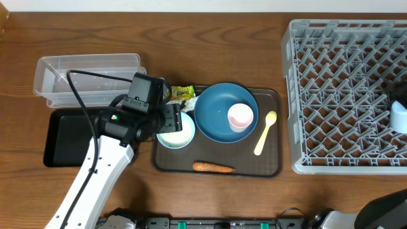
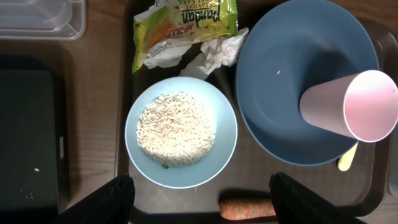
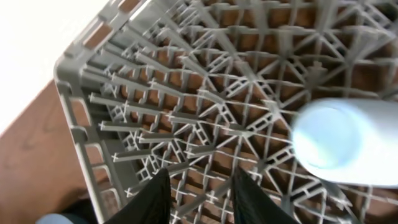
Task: Sort waste into correct bins and load items into the dishwasher rack
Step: 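Carry the light-blue cup with the right gripper into the dish rack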
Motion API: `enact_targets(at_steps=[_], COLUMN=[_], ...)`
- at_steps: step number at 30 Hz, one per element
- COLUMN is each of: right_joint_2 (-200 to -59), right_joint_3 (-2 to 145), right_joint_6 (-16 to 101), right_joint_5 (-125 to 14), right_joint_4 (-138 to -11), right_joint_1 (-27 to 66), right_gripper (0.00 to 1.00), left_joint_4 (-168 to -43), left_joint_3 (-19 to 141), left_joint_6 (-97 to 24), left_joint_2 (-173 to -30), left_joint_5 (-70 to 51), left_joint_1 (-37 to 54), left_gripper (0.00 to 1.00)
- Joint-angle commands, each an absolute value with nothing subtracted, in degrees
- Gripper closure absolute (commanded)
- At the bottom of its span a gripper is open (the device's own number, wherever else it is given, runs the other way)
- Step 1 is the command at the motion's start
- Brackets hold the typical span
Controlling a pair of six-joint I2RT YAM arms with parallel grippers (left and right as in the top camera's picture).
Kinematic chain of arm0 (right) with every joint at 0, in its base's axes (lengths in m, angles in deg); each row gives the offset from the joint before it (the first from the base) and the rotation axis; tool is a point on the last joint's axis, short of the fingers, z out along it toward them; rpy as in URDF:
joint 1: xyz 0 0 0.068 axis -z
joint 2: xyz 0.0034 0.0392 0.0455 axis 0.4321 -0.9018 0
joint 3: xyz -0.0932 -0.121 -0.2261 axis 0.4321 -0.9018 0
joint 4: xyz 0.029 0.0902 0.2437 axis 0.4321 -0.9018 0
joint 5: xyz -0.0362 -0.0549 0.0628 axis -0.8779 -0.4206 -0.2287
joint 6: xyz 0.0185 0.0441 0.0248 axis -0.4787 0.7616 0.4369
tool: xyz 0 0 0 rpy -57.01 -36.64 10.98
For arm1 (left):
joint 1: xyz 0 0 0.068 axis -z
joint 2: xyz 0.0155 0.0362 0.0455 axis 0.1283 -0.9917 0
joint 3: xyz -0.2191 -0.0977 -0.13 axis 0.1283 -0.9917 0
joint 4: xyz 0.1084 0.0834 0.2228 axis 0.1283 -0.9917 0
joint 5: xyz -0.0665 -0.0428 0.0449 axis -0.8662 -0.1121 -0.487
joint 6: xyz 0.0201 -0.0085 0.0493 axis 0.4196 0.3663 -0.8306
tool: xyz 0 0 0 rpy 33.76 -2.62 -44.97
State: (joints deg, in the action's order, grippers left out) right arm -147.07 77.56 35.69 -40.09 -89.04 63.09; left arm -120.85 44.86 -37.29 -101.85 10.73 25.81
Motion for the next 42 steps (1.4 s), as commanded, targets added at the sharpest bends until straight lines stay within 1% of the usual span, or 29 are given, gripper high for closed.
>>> enact_targets(at_steps=[1,5,12,14,23,27,35,40,42], right_joint_2=[-148.38,-150.83,-154.87,-155.53,-155.46,-155.46,-155.46,-155.46,-155.46], right_joint_3=[78.48,78.48,78.48,78.48,78.48,78.48,78.48,78.48,78.5], right_joint_6=[33.82,34.12,36.9,37.86,39.74,42.86,45.14,45.25,45.25], right_joint_5=[-48.02,-53.64,-64.06,-66.82,-68.5,-70.62,-70.6,-68.09,-65.27], right_joint_4=[-88.65,-89.41,-91.86,-92.54,-93.59,-94.05,-93.35,-92.06,-91.71], right_joint_1=[59.82,57.78,58.92,59.51,63.27,65.7,69.96,71.25,71.29], right_gripper=[0.71,0.74,0.75,0.78,0.81,0.8,0.79,0.7,0.68], left_joint_4=[-121.42,-121.46,-121.46,-121.46,-121.46,-121.51,-122.18,-122.64,-122.62], left_joint_3=[45.41,45.41,45.41,45.41,45.41,45.41,45.41,45.41,45.41], left_joint_6=[-38.49,-38.49,-38.51,-38.51,-38.51,-38.51,-38.53,-38.53,-38.53], left_joint_2=[-101.72,-101.72,-101.72,-101.72,-101.72,-101.72,-101.72,-101.72,-101.72], left_joint_5=[11.46,11.46,11.46,11.46,11.46,11.46,11.46,11.5,11.5], left_joint_1=[25.65,25.65,25.65,25.65,25.65,25.65,25.65,25.65,25.65], left_gripper=[0.28,0.27,0.28,0.28,0.28,0.28,0.28,0.27,0.27])
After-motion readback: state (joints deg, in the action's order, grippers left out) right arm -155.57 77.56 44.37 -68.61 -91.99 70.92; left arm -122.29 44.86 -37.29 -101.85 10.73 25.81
